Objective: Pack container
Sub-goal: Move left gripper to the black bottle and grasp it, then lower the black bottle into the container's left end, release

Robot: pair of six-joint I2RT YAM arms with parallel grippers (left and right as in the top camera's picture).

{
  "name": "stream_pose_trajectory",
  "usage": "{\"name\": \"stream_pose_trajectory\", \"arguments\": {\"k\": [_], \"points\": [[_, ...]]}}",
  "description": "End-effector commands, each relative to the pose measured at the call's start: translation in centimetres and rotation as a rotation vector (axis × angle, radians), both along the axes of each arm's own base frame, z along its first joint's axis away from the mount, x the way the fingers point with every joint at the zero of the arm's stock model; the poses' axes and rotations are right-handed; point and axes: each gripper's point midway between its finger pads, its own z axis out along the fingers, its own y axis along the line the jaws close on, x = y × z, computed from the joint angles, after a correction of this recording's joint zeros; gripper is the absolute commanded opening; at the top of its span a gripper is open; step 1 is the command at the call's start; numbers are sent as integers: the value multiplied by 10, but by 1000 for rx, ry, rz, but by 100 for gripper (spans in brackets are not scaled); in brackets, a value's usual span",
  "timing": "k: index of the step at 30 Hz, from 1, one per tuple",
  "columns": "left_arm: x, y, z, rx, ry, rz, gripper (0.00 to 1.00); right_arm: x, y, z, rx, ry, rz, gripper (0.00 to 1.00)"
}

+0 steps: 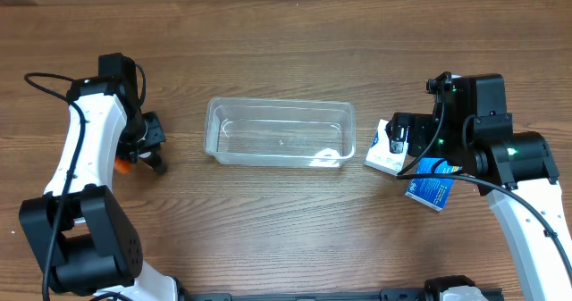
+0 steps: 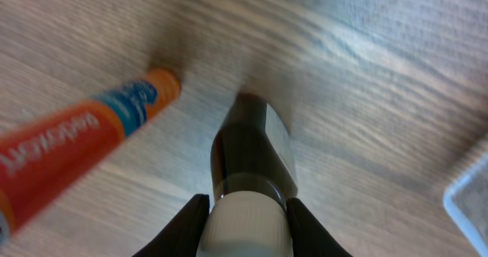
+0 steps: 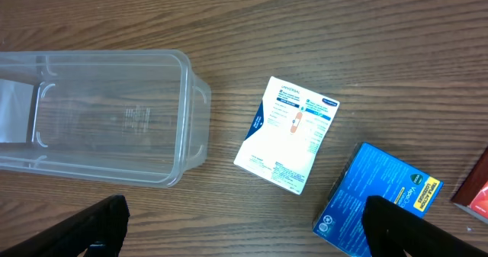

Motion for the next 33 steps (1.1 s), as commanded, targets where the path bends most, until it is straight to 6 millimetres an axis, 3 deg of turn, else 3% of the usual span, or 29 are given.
{"name": "stream_pose_trajectory", "arguments": {"k": [1,2,4,5,7,9,11,14,19,28,30,31,33], "points": [[31,-32,69,-29,-189,-61,4,4,0,14,-2,-43,-1,100],[40,-55,107,-26,-281,-132,4,4,0,14,-2,-43,-1,100],[45,-84,145,-30,-372,-220,4,4,0,14,-2,-43,-1,100],[46,-109,166,-42,-423,-291,4,4,0,14,-1,-43,-1,100],[45,-148,176,-56,-448,-423,4,4,0,14,-1,-43,-1,100],[40,-174,166,-62,-408,-514,4,4,0,14,-1,-43,-1,100],[40,-181,149,-63,-348,-531,4,4,0,14,-1,-43,-1,100],[39,-180,112,-49,-217,-576,4,4,0,14,1,-42,-4,100],[64,-179,62,8,-93,-908,4,4,0,14,1,-41,-4,100],[80,-172,3,-6,21,-938,4,4,0,14,0,-42,-4,100],[78,-171,-2,-9,38,-938,16,4,0,14,0,-42,-4,100],[79,-171,-2,-8,37,-938,37,4,0,14,0,-42,-4,100],[77,-171,1,-10,40,-924,54,4,0,14,0,-43,-4,100]]}}
